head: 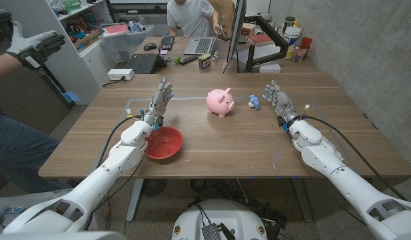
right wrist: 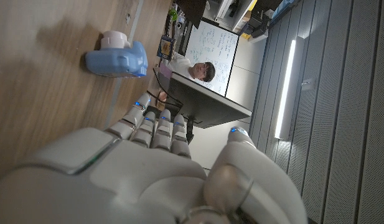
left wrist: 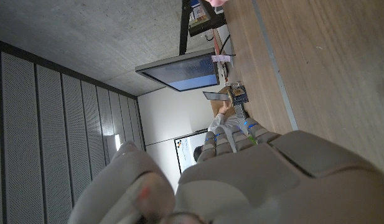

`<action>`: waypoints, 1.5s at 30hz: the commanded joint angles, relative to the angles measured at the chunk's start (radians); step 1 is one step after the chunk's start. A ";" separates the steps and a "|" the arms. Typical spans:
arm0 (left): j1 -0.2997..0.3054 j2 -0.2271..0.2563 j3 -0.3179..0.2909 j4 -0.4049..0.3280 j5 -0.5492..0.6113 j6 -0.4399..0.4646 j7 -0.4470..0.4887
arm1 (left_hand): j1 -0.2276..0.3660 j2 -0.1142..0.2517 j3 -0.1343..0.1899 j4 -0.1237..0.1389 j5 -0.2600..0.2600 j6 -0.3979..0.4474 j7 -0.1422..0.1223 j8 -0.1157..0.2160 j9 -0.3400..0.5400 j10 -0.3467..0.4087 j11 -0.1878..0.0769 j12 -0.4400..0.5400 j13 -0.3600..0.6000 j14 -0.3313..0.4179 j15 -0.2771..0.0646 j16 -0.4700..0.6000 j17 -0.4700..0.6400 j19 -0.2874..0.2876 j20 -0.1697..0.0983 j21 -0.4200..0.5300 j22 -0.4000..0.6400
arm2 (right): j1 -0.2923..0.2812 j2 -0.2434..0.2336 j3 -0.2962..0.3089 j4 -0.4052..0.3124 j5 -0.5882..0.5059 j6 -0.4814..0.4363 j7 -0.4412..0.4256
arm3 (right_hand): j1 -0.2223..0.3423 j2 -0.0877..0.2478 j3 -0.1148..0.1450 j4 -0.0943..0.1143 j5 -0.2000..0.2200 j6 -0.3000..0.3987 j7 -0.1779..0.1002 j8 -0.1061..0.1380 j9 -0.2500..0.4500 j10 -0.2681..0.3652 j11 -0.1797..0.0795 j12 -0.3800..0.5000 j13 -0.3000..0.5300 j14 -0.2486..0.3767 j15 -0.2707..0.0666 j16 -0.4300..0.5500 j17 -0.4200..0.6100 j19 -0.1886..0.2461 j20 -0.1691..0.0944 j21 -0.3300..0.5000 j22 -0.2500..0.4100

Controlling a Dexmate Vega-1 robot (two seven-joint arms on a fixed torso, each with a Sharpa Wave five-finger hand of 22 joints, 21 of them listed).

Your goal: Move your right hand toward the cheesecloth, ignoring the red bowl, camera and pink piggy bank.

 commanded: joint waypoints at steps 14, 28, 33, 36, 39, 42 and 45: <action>-0.011 0.012 0.006 -0.009 0.004 0.036 0.001 | 0.013 0.010 -0.003 0.008 0.007 0.008 0.003 0.006 0.002 0.005 0.001 0.008 0.000 0.001 0.000 0.008 0.003 0.011 -0.020 0.003 0.002 | -0.009 -0.012 0.004 -0.025 -0.014 -0.006 -0.025 | 0.008 0.003 0.006 -0.001 0.005 0.010 -0.002 0.009 0.004 0.012 0.002 0.006 0.005 0.013 0.004 0.006 0.002 0.013 -0.019 -0.002 0.003; -0.016 0.026 0.012 -0.012 0.014 0.064 0.007 | 0.016 0.013 -0.005 0.007 0.008 0.013 0.002 0.007 0.002 0.007 0.001 0.008 0.000 0.004 -0.001 0.008 0.003 0.020 -0.004 0.000 0.002 | 0.006 -0.016 -0.004 -0.013 -0.034 0.011 -0.012 | 0.008 0.005 0.006 -0.002 0.004 0.014 -0.006 0.010 0.004 0.017 0.003 0.007 0.005 0.016 0.005 0.006 0.000 0.016 -0.018 -0.009 0.003; -0.016 0.029 0.012 -0.015 0.014 0.072 0.010 | 0.016 0.013 -0.006 0.007 0.009 0.014 0.002 0.007 0.002 0.008 0.000 0.008 0.000 0.005 -0.001 0.008 0.003 0.020 -0.001 -0.002 0.002 | 0.016 -0.026 -0.009 -0.015 -0.049 0.008 -0.007 | 0.008 0.005 0.006 -0.003 0.004 0.014 -0.006 0.010 0.004 0.018 0.003 0.007 0.005 0.016 0.004 0.005 0.000 0.016 -0.017 -0.012 0.003; -0.018 0.029 0.012 -0.015 0.015 0.072 0.011 | 0.017 0.014 -0.006 0.007 0.009 0.014 0.001 0.006 0.002 0.008 0.000 0.008 0.000 0.005 -0.001 0.008 0.003 0.020 0.001 -0.003 0.002 | 0.021 -0.030 -0.010 -0.016 -0.055 0.009 -0.006 | 0.008 0.005 0.006 -0.004 0.004 0.014 -0.006 0.010 0.004 0.018 0.003 0.007 0.005 0.016 0.005 0.005 0.000 0.015 -0.016 -0.013 0.003; -0.019 0.030 0.011 -0.018 0.016 0.072 0.013 | 0.017 0.014 -0.007 0.006 0.009 0.013 0.000 0.006 0.002 0.009 0.001 0.008 -0.001 0.005 0.000 0.008 0.003 0.019 0.002 -0.004 0.002 | 0.022 -0.034 -0.009 -0.017 -0.059 0.010 -0.006 | 0.008 0.005 0.005 -0.004 0.004 0.015 -0.006 0.010 0.004 0.018 0.003 0.007 0.005 0.016 0.005 0.005 0.000 0.016 -0.016 -0.014 0.003; -0.020 0.035 0.010 -0.027 0.013 0.083 0.012 | 0.018 0.015 -0.007 0.006 0.009 0.014 0.000 0.006 0.002 0.009 0.001 0.008 -0.001 0.004 -0.001 0.007 0.003 0.018 0.004 -0.006 0.002 | 0.020 -0.037 -0.008 -0.018 -0.062 0.014 -0.008 | 0.008 0.005 0.005 -0.004 0.004 0.014 -0.007 0.010 0.004 0.018 0.005 0.007 0.005 0.016 0.005 0.005 -0.001 0.016 -0.014 -0.016 0.003; -0.022 0.038 0.008 -0.033 0.010 0.090 0.011 | 0.018 0.015 -0.008 0.006 0.009 0.015 0.002 0.006 0.002 0.010 0.004 0.008 -0.001 0.005 0.000 0.007 0.003 0.017 0.004 -0.008 0.002 | 0.019 -0.040 -0.006 -0.021 -0.064 0.014 -0.008 | 0.008 0.005 0.005 -0.005 0.004 0.014 -0.008 0.010 0.004 0.018 0.004 0.007 0.005 0.017 0.007 0.005 -0.001 0.015 -0.013 -0.018 0.003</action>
